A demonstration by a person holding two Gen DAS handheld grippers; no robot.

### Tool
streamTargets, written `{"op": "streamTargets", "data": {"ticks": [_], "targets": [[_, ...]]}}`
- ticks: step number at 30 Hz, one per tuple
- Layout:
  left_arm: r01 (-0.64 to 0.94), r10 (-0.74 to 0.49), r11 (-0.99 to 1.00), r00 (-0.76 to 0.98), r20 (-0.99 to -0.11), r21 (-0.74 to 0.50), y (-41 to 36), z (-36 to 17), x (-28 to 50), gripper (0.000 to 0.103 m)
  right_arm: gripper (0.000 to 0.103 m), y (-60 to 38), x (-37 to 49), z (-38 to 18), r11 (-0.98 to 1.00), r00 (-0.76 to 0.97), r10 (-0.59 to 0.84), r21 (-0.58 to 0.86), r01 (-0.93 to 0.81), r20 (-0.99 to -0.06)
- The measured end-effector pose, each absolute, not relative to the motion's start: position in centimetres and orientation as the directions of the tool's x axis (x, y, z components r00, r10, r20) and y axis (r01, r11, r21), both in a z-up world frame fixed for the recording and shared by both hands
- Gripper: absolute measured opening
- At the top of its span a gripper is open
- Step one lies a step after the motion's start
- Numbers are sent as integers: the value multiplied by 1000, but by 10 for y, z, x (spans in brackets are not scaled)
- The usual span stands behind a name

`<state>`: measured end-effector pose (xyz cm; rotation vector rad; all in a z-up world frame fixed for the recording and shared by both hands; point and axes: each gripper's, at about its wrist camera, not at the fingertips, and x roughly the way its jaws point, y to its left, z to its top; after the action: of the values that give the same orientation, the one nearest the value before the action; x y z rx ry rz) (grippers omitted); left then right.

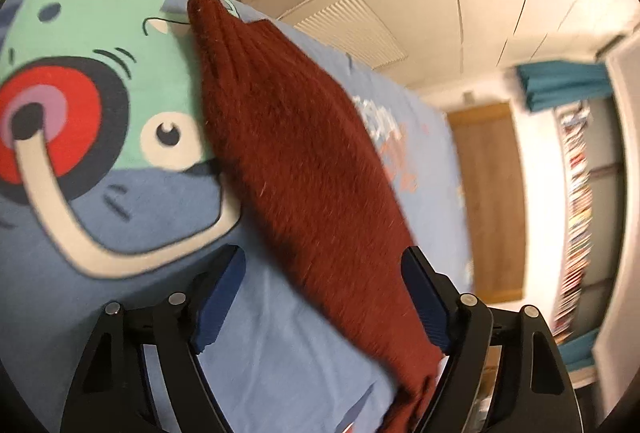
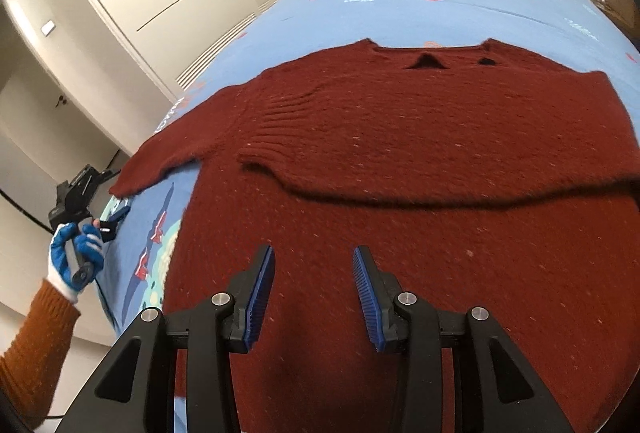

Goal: Fold small clothes
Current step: 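Fold the held sleeve across the sweater body and open the left tool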

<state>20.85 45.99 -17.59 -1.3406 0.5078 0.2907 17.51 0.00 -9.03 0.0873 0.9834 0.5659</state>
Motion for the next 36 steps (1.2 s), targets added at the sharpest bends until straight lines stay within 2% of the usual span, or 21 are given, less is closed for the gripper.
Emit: {"op": "streamTargets", "data": {"ticks": [7, 9, 12, 14, 15, 16, 24, 36], "targets": [[-361, -66, 124, 926, -371, -924, 483, -182, 212, 46, 43, -13, 173, -85, 863, 434, 477, 315, -395, -764], [-335, -48, 89, 939, -340, -938, 489, -183, 211, 42, 43, -14, 172, -85, 863, 435, 478, 318, -391, -763], [-343, -36, 73, 938, -346, -937, 498, -183, 216, 34, 43, -15, 170, -83, 862, 435, 479, 314, -398, -762], [-360, -34, 65, 931, -363, -930, 502, -184, 222, 23, 43, -16, 168, -82, 860, 434, 483, 319, -399, -760], [-373, -33, 60, 926, -376, -926, 504, -186, 224, 13, 43, -17, 167, -81, 860, 434, 484, 319, -400, -760], [-385, -31, 55, 921, -387, -921, 505, -187, 225, 8, 43, -18, 166, -81, 860, 435, 483, 318, -399, -760], [-383, -25, 110, 922, -387, -917, 491, -154, 227, 6, 43, -31, 155, -69, 856, 452, 493, 323, -403, -743], [-323, -107, 213, 930, -351, -922, 441, -90, 272, 6, 43, -68, 136, -57, 862, 498, 498, 343, -373, -710]]}}
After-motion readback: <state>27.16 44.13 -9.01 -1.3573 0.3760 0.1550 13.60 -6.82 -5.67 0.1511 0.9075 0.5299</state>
